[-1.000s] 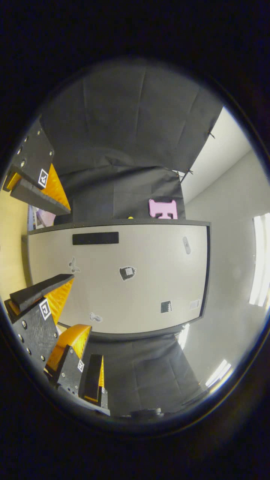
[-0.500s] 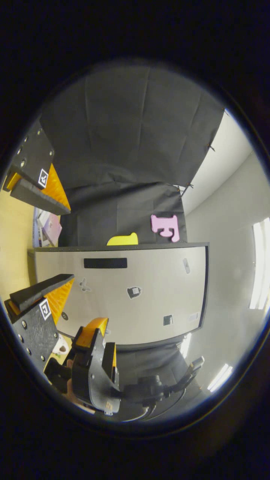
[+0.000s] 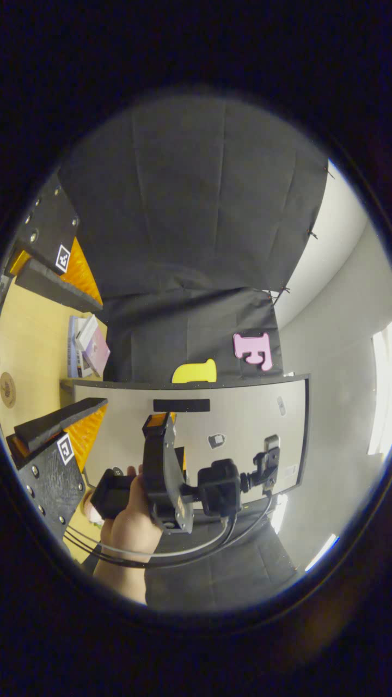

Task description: Open the cabinet door with the right hand, grasp the bottle in the cabinet with the left hand and place it on the coaster, then close the cabinet door with the right hand.

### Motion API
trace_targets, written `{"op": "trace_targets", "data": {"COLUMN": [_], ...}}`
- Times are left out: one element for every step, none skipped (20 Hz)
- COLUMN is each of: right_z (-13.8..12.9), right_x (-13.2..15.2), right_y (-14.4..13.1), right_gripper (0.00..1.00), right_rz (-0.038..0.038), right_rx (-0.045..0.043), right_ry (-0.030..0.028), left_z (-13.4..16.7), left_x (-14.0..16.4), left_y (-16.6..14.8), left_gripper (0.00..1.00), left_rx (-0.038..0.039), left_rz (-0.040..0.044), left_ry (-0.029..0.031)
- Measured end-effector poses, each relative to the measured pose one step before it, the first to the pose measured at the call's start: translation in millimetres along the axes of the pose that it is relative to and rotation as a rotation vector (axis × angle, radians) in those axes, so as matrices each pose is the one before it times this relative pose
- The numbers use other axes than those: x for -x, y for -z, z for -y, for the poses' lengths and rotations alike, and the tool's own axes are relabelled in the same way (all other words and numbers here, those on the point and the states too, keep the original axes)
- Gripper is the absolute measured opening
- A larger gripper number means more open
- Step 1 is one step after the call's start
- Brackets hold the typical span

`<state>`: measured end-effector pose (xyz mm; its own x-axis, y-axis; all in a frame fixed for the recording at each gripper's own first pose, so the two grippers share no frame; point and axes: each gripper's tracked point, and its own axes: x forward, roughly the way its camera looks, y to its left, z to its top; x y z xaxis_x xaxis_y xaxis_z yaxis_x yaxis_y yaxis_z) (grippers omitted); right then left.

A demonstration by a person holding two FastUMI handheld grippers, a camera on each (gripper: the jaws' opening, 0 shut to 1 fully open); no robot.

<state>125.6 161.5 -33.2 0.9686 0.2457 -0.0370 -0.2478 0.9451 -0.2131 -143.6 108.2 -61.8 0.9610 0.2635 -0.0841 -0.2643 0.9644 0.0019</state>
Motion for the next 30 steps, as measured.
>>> {"op": "trace_targets", "data": {"right_z": [-7.49, -2.96, -1.59, -3.49, -3.84, -0.08, -1.59, -1.87, -2.96, -2.58, -5.7, -3.47, 0.95, -1.44, -0.1, -0.81, 0.45, 0.02, -1.02, -0.98, -0.86, -1.3, -1.84, -1.44, -0.71, -0.14, -1.5, -2.04, -1.73, -0.88], "right_x": [-6.44, -10.46, -7.62, -7.12, -5.14, -5.91, -3.89, 0.2, -3.66, -2.35, -3.6, 0.2, 0.87, -1.71, 0.32, 1.03, 0.78, 0.51, 1.89, 2.95, 3.14, 4.5, 6.36, 6.92, 7.79, 7.86, 9.09, 8.89, 12.27, 11.45], "right_y": [-4.19, -2.29, -2.12, -3.33, -3.37, -1.02, 1.2, -0.78, -4.04, -3.79, -1.18, 1.59, -0.8, 1.0, -0.56, 0.39, 0.03, 0.0, 0.94, -0.56, 0.22, 0.28, 1.54, 0.24, 0.45, 0.33, 1.08, 0.44, 1.54, 1.01], "right_gripper": [0.96, 0.96, 0.95, 0.94, 0.93, 0.93, 0.9, 0.89, 0.86, 0.82, 0.7, 0.63, 0.45, 0.41, 0.35, 0.33, 0.3, 0.28, 0.27, 0.24, 0.23, 0.23, 0.23, 0.23, 0.23, 0.23, 0.23, 0.23, 0.23, 0.23], "right_rz": [0.01063, 0.00866, 0.00818, 0.00503, 0.00799, -0.00519, -0.01202, -0.01299, 0.01875, 0.01435, 0.01031, -0.01096, 0.00314, -0.01205, -0.00122, -0.00904, -0.00937, -0.00798, -0.00605, -0.00307, -0.0043, -0.00815, -0.00505, -0.00152, -0.00233, -0.00406, -0.00216, 0.0025, 0.0001, 0.00025], "right_rx": [0.0102, 0.00771, 0.00172, -0.00333, -0.00691, 0.01416, 0.0198, 0.01616, 0.00711, 0.00695, 0.00289, -0.0048, -0.02563, -0.02436, -0.02035, -0.01239, -0.00561, -0.00096, -0.00259, -0.00081, -0.00152, 0.00448, 0.00908, -0.0011, -0.01326, -0.01354, -0.00596, 0.0, 0.00303, -0.00217], "right_ry": [-0.00625, -0.00105, 0.00298, -0.00269, -0.00508, 0.01298, 0.00609, 0.00925, 0.00223, 0.00169, -0.01472, -0.00689, 0.00056, -0.00297, -0.01011, -0.0118, -0.00746, -0.00453, -0.00839, -0.01218, -0.00871, -0.00779, -0.01183, -0.0155, -0.01737, -0.01947, -0.01774, -0.01621, -0.01802, -0.01445], "left_z": [-3.61, -5.43, -6.49, -4.07, -4.74, -3.19, -7.12, -5.42, -5.9, -6.41, -5.38, -6.82, -6.01, -5.98, -5.62, -4.81, -3.96, -2.58, -2.24, -2.0, -0.04, 1.29, 2.8, 4.83, 4.68, 5.7, 6.81, 4.69, 4.71, 5.39], "left_x": [4.58, 3.88, 3.5, 1.6, 2.64, 0.48, 3.91, 2.31, 4.86, 4.24, 4.21, 3.51, 2.47, 1.99, 2.16, 1.17, 0.7, 0.09, 1.62, 0.51, -1.57, -1.14, 0.73, -0.92, 0.16, -0.72, -0.83, -1.85, -1.94, -0.94], "left_y": [3.16, 2.25, 4.62, 4.38, 4.41, 2.69, 2.72, 2.33, 2.05, 0.59, 0.61, 0.48, 3.37, 1.85, 3.87, 3.11, 2.4, 0.92, 0.5, -2.49, 0.21, -2.17, -2.16, -2.5, -0.15, -0.11, 0.38, -0.19, 1.33, -0.92], "left_gripper": [0.91, 0.9, 0.9, 0.9, 0.9, 0.9, 0.9, 0.9, 0.91, 0.91, 0.9, 0.9, 0.9, 0.9, 0.9, 0.9, 0.9, 0.9, 0.9, 0.9, 0.9, 0.91, 0.9, 0.9, 0.91, 0.9, 0.9, 0.9, 0.9, 0.9], "left_rx": [-0.01166, -0.00957, -0.00422, 0.0012, 0.00277, 0.00148, 0.00256, 0.00162, -0.00101, -0.00253, -0.00215, 0.00037, 0.00299, 0.00455, 0.00641, 0.00729, 0.00744, 0.00603, 0.00289, 0.00023, -0.00124, -0.00689, -0.00678, -0.00181, 0.00344, 0.00705, 0.00609, 0.00109, -0.0018, -0.00299], "left_rz": [-0.00495, -0.00337, -0.00571, -0.01116, -0.01435, -0.01177, -0.00403, -0.00157, 0.00055, 0.00165, 0.00116, -0.00068, -0.00439, -0.00461, -0.00461, -0.00516, -0.00632, -0.00339, -0.00009, 0.00328, 0.00401, 0.00725, 0.00777, 0.00622, 0.00296, -0.00075, 0.00269, 0.00034, -0.00196, -0.00038], "left_ry": [-0.00817, -0.01174, -0.00995, -0.00848, -0.00956, -0.01048, -0.0127, -0.00898, -0.00901, -0.0086, -0.00868, -0.01001, -0.00881, -0.00916, -0.00761, -0.00439, -0.00299, -0.00093, -0.00068, 0.00032, 0.00974, 0.01067, 0.01088, 0.01469, 0.01376, 0.01729, 0.01763, 0.01371, 0.01584, 0.01453]}}
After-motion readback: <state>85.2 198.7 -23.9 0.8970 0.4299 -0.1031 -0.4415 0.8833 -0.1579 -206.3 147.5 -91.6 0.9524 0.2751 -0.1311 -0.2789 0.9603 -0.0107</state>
